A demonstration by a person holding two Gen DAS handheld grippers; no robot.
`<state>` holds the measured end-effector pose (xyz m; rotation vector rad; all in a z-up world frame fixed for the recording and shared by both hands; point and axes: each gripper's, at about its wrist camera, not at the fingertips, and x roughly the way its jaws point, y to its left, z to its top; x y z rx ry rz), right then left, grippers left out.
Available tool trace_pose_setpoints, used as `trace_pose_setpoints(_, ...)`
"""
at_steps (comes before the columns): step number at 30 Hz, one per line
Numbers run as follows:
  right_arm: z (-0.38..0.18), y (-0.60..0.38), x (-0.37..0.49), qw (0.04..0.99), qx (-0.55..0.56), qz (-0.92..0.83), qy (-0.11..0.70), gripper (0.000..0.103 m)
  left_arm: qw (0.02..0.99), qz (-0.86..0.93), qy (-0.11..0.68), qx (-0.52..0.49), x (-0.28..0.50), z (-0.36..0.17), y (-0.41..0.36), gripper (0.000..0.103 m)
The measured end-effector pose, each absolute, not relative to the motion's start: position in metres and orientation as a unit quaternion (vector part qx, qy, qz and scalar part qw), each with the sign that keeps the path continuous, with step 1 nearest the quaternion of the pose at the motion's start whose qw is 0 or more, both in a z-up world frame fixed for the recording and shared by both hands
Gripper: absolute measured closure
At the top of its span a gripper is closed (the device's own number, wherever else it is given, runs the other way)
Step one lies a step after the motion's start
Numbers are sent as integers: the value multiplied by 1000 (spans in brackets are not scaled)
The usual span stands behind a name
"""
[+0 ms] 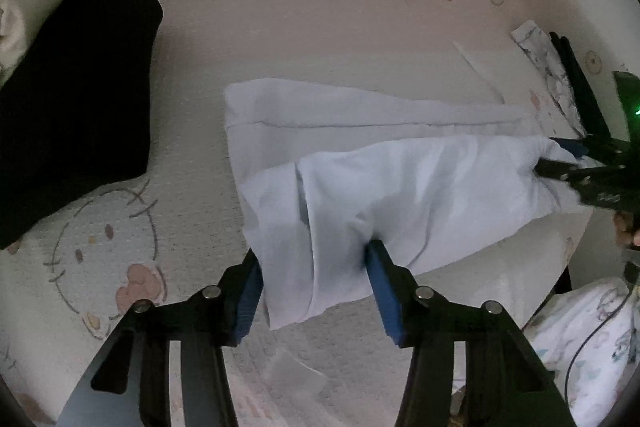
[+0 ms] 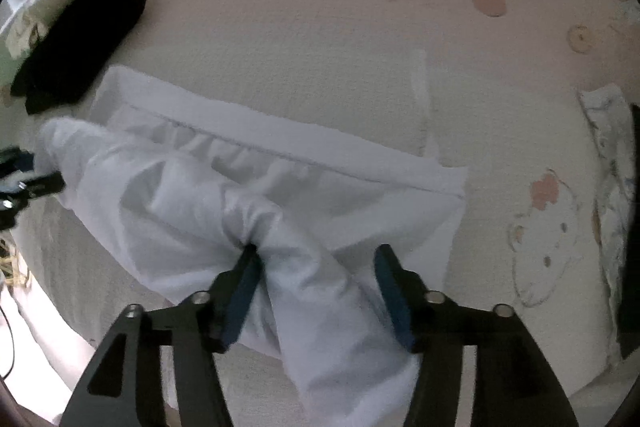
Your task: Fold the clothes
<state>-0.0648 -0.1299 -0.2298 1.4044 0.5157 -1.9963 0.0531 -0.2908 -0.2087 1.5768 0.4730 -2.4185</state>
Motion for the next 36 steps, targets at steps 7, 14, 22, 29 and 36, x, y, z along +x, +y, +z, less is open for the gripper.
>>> trace_pose_setpoints(7, -188, -71, -68, 298, 509, -801, 101, 29, 108, -821, 176, 533, 58, -202, -296, 56)
trace_pose_setpoints(14, -196, -54, -48, 299, 477, -821, 94, 28, 120, -818, 251, 504, 73, -188, -309, 55)
trace_pose_setpoints(22, -238, -59, -30, 304, 464, -824, 113, 29, 143, -825, 216, 503, 62, -194, -289, 55)
trace_pose_setpoints(29, -254, -45, -52, 274, 497, -823, 10, 57, 159, -826, 182, 510, 56, -205, -296, 55)
trace_pose_setpoints(36, -263, -33, -65, 251, 515, -819, -47, 56, 160, -816, 176, 527, 45, -213, -305, 54)
